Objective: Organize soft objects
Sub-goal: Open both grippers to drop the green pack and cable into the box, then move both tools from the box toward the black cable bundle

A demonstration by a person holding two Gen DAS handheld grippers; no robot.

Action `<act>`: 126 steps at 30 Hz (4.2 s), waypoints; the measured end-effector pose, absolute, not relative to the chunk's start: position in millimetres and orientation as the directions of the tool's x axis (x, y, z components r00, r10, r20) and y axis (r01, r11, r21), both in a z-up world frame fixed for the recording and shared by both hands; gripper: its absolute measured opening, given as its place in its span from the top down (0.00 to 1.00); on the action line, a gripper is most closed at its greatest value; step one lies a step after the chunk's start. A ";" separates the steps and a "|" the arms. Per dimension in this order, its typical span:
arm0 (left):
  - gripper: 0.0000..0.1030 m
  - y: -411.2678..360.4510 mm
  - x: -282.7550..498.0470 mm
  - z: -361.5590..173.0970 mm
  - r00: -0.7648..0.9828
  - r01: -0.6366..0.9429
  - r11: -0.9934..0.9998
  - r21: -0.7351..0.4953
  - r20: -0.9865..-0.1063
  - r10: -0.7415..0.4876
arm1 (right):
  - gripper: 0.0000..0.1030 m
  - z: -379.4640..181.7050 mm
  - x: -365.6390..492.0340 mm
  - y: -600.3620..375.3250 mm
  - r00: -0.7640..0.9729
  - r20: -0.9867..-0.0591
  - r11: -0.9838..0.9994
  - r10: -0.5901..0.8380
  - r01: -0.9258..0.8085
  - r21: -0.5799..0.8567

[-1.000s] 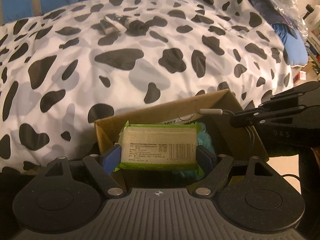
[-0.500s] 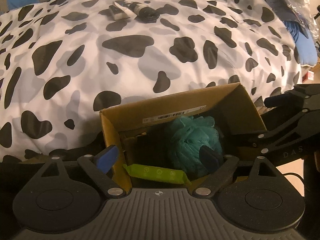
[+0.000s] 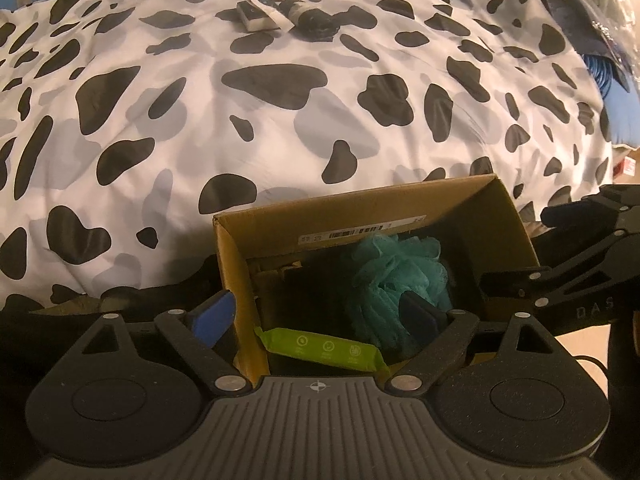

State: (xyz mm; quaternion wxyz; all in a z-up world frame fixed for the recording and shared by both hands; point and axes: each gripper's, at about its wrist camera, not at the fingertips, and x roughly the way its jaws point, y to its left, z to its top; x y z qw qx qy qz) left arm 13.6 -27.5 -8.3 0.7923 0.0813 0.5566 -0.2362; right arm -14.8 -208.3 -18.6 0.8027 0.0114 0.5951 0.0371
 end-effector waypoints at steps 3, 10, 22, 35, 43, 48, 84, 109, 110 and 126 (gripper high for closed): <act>0.13 -25.6 14.9 -7.0 0.276 0.454 0.880 -0.142 -0.916 -0.290 | 0.00 -18.6 -14.4 -209.1 0.289 -0.955 0.997 0.070 -0.041 0.061; 0.13 -22.8 17.5 -4.9 0.290 0.428 0.891 -0.152 -0.911 -0.295 | 0.00 -18.3 -14.0 -209.5 0.289 -0.955 0.997 0.071 -0.040 0.063; 0.13 -18.5 19.0 9.7 0.374 0.404 0.901 -0.158 -0.870 -0.321 | 0.00 -9.5 -10.4 -214.1 0.338 -0.940 0.999 0.053 -0.005 0.054; 0.13 -24.3 17.4 21.2 0.513 0.403 0.912 -0.079 -0.806 -0.296 | 0.00 5.7 0.8 -233.8 0.420 -0.907 0.998 0.035 0.034 0.055; 0.00 -22.1 29.4 26.8 0.569 0.379 0.924 -0.049 -0.776 -0.274 | 0.00 13.4 16.1 -249.2 0.473 -0.881 0.998 0.021 0.041 0.046; 0.00 -24.8 36.7 27.1 0.573 0.395 0.918 -0.013 -0.778 -0.257 | 0.00 16.1 26.3 -257.4 0.503 -0.864 0.998 0.035 0.031 0.059; 0.00 -22.6 154.5 11.1 0.584 0.445 0.893 0.067 -0.778 -0.233 | 0.00 -13.7 132.0 -267.9 0.534 -0.837 0.991 0.117 -0.117 0.064; 0.00 -28.6 182.5 15.9 0.543 0.442 0.896 -0.033 -0.786 -0.296 | 0.02 -42.4 249.8 -251.4 0.571 -0.795 0.976 0.207 -0.172 0.131; 0.00 -28.7 182.6 16.2 0.538 0.447 0.894 -0.034 -0.788 -0.300 | 0.04 -44.3 255.5 -250.3 0.573 -0.793 0.976 0.207 -0.172 0.131; 0.00 -34.1 188.7 14.5 0.504 0.456 0.888 -0.057 -0.806 -0.310 | 0.55 -78.7 303.8 -221.7 0.529 -0.832 0.978 0.168 -0.198 0.071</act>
